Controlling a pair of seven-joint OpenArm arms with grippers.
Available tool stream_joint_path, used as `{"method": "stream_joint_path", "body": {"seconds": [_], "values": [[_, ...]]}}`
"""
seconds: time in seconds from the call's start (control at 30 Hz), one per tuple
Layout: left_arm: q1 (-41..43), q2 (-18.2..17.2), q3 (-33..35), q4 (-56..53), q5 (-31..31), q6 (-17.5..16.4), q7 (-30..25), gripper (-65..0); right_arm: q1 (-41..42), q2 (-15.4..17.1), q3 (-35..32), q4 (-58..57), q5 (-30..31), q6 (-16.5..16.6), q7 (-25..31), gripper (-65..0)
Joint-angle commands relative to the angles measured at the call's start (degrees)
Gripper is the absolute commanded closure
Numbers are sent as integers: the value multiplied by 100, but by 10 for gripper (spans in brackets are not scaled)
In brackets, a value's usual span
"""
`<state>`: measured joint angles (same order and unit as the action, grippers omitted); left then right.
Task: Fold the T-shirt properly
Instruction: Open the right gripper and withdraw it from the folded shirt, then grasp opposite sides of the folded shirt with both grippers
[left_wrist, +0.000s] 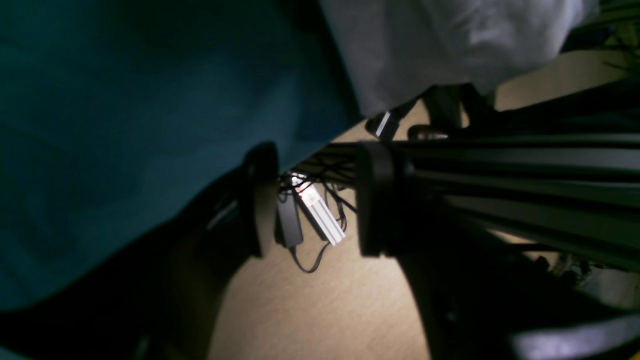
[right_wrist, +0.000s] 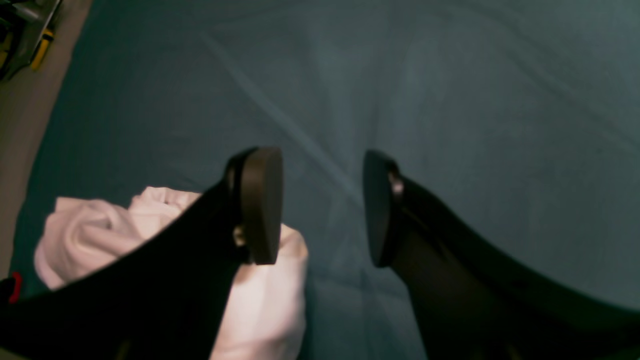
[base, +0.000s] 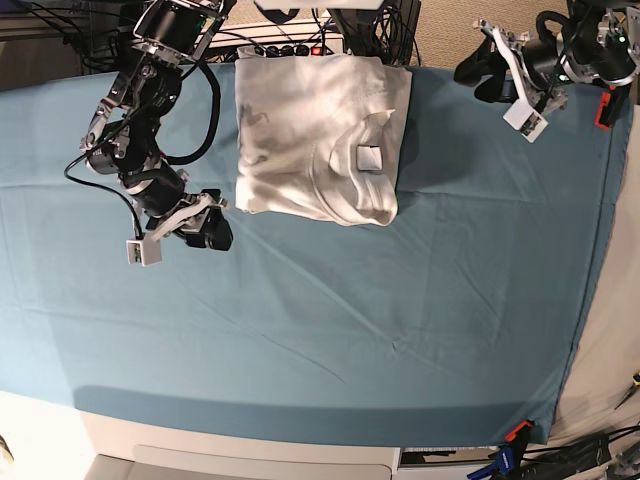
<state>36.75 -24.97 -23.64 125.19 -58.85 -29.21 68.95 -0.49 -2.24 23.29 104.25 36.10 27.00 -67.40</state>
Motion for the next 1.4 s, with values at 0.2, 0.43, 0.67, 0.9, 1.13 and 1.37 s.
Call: {"method": "stream_joint_path", "body": {"seconds": [0.2,0.43,0.67,0.9,1.13,1.37], "values": [[-323,120,754,-452,125,28,-164,-264,232,42,7,-551,120,31,125,-266],[-662,258,1128,-791,111,87,-162,-264,691,127,-22,-1777,868,234,-481,-266],[-662,330,1488,-1034,98,85,-173,-264,684,129,-586,-2076,1318,413,-743,-266],[-911,638,1716,-1207,184,76,-199,-264,699,127,-1093,-2074,1189,413,-717,-266],[-929,782,1716,-1285,195,66,-210,-258,699,151,-931,-2074,1187,474,-640,-264],[-931,973,1716,-1388,332,72,-256,-247,699,149,-623,-2074,1187,472,-595,-256]]}}
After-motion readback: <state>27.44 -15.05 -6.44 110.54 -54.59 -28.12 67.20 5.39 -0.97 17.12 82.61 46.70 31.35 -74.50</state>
